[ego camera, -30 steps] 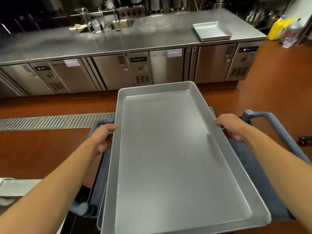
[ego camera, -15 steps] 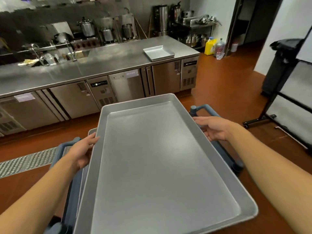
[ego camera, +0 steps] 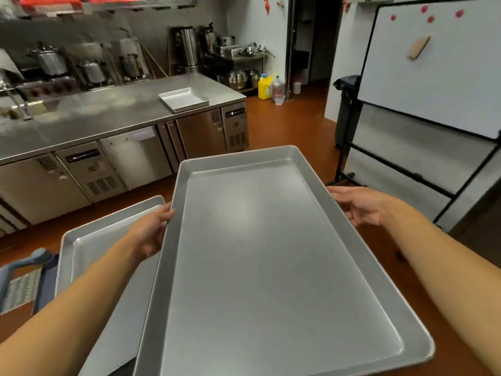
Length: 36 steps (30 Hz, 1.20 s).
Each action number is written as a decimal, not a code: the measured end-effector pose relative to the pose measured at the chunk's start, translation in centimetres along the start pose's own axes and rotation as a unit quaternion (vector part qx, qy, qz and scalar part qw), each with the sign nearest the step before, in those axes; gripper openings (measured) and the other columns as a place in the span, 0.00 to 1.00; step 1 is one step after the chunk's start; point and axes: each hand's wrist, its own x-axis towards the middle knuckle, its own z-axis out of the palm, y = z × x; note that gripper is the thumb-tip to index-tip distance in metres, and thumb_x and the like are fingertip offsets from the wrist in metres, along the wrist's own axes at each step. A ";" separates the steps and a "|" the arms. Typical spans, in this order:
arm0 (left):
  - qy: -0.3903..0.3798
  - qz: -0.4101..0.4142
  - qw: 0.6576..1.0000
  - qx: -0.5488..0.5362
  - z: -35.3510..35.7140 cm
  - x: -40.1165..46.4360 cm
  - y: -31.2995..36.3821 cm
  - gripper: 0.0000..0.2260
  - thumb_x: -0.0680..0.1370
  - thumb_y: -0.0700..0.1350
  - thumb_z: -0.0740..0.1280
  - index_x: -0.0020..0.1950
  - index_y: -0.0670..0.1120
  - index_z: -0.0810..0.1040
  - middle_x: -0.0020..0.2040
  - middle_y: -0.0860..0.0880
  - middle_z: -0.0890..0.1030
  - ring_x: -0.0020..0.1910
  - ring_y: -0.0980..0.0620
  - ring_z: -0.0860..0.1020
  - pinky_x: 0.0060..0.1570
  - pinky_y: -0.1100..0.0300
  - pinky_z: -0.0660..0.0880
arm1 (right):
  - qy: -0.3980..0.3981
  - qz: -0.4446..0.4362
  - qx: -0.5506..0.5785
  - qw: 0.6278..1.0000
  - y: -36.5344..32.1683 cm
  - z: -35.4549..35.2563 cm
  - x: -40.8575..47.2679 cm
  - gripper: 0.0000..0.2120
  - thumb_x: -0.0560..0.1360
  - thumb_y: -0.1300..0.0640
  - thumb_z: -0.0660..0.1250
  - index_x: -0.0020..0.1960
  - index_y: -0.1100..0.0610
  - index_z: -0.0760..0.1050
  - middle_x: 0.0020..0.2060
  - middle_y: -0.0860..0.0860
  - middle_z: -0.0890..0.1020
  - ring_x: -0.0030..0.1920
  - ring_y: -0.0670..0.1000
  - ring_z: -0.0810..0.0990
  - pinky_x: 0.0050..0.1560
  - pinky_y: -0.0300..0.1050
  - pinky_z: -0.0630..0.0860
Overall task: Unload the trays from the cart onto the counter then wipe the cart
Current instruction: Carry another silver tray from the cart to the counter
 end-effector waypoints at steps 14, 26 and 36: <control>-0.047 0.002 0.999 -0.024 26.6 9.3 2.6 0.14 0.86 0.44 0.59 0.66 0.56 0.80 0.48 0.45 0.88 0.35 0.51 0.85 0.34 0.57 0.84 | 0.058 -0.010 0.039 0.998 -2.0 -26.4 3.4 0.20 0.82 0.58 0.66 0.73 0.47 0.75 0.60 0.57 0.83 0.46 0.55 0.86 0.52 0.61 0.82; -0.006 0.020 0.999 -0.046 34.5 18.9 5.4 0.15 0.85 0.46 0.61 0.68 0.58 0.81 0.62 0.45 0.84 0.50 0.46 0.81 0.47 0.52 0.82 | 0.009 -0.014 0.010 1.000 -10.1 -36.3 14.5 0.20 0.81 0.58 0.68 0.72 0.48 0.76 0.61 0.59 0.84 0.51 0.56 0.85 0.63 0.65 0.78; 0.041 0.021 0.998 -0.046 36.6 35.1 12.1 0.15 0.86 0.47 0.60 0.66 0.59 0.82 0.41 0.51 0.81 0.26 0.57 0.68 0.25 0.65 0.55 | -0.016 -0.015 -0.027 0.999 -21.5 -39.1 33.0 0.24 0.75 0.54 0.73 0.71 0.47 0.77 0.58 0.56 0.86 0.55 0.56 0.83 0.61 0.60 0.79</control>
